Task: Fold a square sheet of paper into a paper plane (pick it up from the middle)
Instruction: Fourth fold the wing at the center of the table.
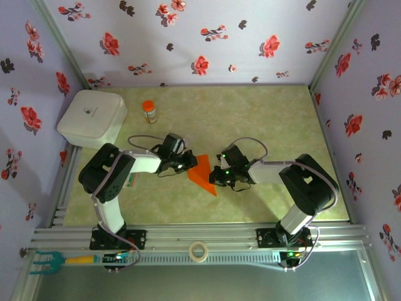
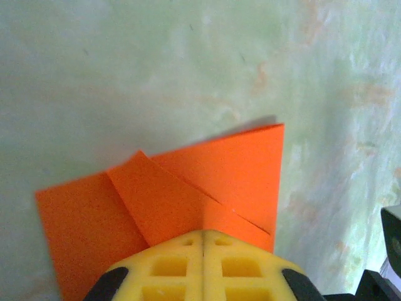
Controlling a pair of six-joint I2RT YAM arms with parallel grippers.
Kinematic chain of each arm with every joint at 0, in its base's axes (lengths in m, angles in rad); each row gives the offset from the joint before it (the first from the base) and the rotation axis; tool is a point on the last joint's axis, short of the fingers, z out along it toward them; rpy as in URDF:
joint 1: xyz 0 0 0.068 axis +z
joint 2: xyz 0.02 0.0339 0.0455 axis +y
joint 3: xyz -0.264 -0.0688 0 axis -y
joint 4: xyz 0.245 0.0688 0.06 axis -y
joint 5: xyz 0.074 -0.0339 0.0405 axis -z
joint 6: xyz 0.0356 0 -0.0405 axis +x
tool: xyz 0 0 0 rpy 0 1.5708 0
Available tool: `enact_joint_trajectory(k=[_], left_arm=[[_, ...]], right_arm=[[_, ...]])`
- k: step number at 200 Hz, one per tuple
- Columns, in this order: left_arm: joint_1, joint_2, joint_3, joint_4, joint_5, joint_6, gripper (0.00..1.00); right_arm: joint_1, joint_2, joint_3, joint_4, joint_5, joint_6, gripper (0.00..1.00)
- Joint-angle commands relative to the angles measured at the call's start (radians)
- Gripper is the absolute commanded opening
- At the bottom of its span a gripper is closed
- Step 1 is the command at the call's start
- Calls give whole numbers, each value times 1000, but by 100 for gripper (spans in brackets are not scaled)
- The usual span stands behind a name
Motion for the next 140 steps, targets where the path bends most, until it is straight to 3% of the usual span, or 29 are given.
enact_joint_trajectory(k=[1, 87, 140], left_arm=[[49, 43, 38, -115, -49, 59, 2], [92, 81, 210, -357, -103, 127, 2], [90, 17, 217, -378, -117, 145, 3]], right_arm=[[5, 55, -47, -138, 57, -30, 0], [5, 52, -42, -147, 51, -40, 0], [5, 52, -35, -150, 50, -46, 0]])
